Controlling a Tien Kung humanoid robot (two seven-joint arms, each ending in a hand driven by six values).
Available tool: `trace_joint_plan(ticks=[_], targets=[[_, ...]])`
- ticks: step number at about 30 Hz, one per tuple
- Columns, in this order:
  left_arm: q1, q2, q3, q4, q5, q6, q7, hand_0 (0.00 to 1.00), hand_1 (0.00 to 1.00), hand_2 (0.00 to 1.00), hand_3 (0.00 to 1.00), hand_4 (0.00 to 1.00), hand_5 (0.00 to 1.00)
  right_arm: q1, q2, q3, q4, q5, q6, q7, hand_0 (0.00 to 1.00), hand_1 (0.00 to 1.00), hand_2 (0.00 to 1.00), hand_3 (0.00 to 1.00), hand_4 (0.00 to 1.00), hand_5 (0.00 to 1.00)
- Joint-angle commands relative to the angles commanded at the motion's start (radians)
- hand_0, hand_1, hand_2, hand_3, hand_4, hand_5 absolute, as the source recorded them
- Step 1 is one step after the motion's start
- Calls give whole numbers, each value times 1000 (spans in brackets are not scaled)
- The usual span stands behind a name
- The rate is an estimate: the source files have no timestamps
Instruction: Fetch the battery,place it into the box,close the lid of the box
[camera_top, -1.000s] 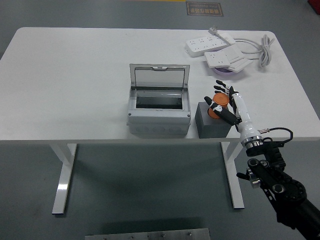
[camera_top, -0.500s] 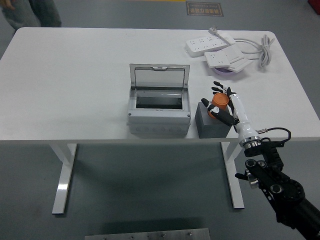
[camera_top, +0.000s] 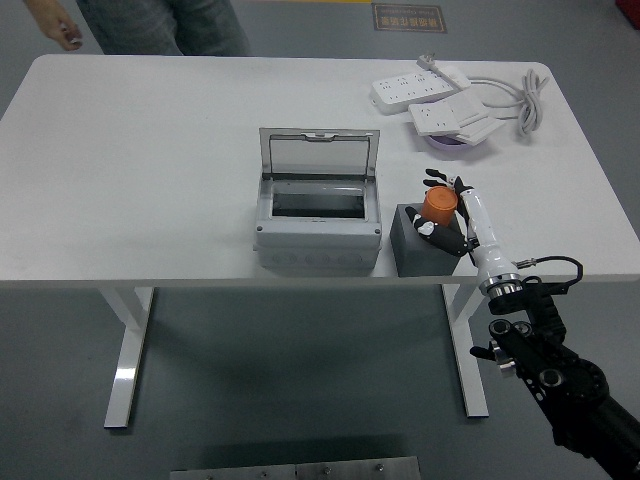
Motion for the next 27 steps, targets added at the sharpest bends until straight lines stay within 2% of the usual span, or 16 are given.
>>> trace_joint_plan(ticks=[9,20,21,26,27], targets=[[2,0,-4,0,10,-2,5,616,684,560,590,604,22,2,1,-7,0,7,1,-4,521,685,731,730,581,2],[6,2,-10,-1,22,-3,10,616,685,561,589,604,21,0,3,-13,-2,51,-3,3,524,683,728,728,576,2],[7,1,-10,-1,21,-4,11,614,684,564,590,605,20,0,3,-13,-2,55,-3,3,517,666,641,655,569,2],[10,0,-13,-1,29,-6,14,614,684,564,590,605,20,1,3,-15,1,68,-3,3,517,666,641,655,569,2],[11,0,-13,-1,30,-6,15,611,685,563,589,604,20,1,3,-16,1,69,-3,3,437,502,521,566,551,2]])
